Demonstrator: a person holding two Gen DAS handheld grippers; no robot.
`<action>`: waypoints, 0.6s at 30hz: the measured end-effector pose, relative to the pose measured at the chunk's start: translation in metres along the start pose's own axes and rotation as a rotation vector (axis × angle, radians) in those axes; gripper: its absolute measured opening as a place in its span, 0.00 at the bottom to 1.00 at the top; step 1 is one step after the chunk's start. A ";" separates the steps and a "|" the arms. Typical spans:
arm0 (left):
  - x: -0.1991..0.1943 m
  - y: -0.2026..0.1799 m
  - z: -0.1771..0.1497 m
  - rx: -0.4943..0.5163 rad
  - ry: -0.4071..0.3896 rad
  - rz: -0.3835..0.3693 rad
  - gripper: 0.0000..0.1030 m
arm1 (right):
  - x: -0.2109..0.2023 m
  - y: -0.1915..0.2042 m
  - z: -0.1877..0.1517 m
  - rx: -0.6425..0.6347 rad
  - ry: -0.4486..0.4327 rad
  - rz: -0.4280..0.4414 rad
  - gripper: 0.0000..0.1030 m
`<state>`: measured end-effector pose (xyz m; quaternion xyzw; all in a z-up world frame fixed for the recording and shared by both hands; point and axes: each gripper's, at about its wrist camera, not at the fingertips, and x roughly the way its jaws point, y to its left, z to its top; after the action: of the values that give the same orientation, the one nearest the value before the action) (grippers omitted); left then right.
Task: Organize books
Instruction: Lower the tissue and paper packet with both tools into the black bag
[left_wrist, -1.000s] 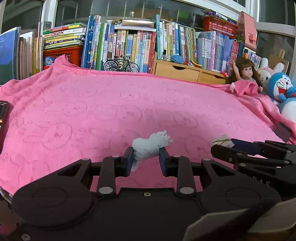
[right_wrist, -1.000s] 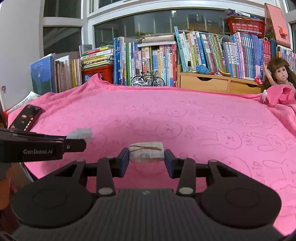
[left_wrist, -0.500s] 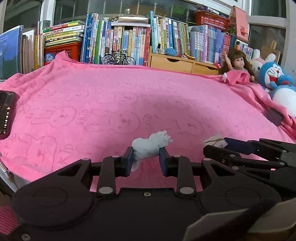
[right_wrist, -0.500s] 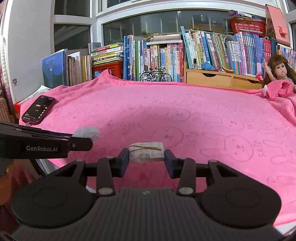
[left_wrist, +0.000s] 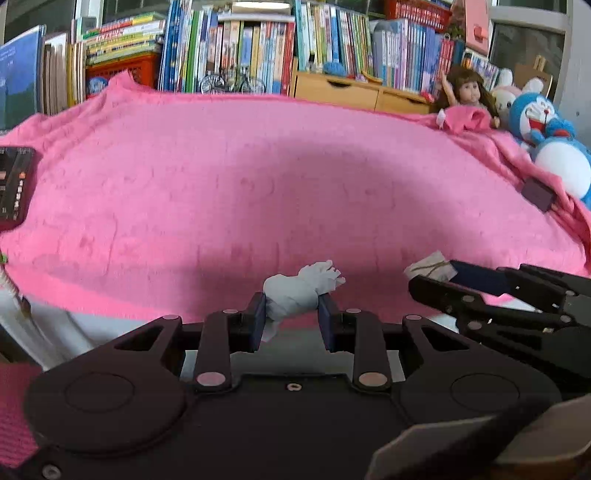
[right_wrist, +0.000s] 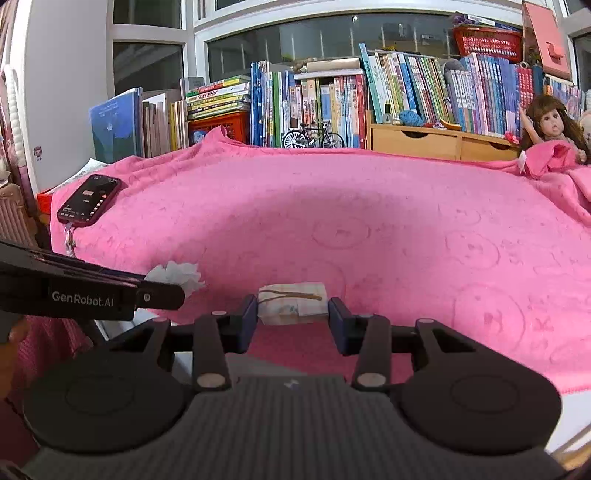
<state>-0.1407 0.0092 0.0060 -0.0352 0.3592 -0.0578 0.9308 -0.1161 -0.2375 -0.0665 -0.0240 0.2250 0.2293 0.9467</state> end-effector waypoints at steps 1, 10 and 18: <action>0.001 0.000 -0.004 0.000 0.015 0.001 0.27 | -0.002 0.001 -0.004 0.006 0.005 0.000 0.47; 0.025 0.003 -0.044 0.001 0.169 0.014 0.27 | 0.004 0.009 -0.045 0.034 0.129 0.010 0.48; 0.050 0.007 -0.074 -0.011 0.295 -0.010 0.28 | 0.022 0.012 -0.080 0.072 0.282 0.016 0.48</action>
<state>-0.1528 0.0074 -0.0826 -0.0331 0.4923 -0.0652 0.8674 -0.1367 -0.2294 -0.1472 -0.0202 0.3638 0.2229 0.9042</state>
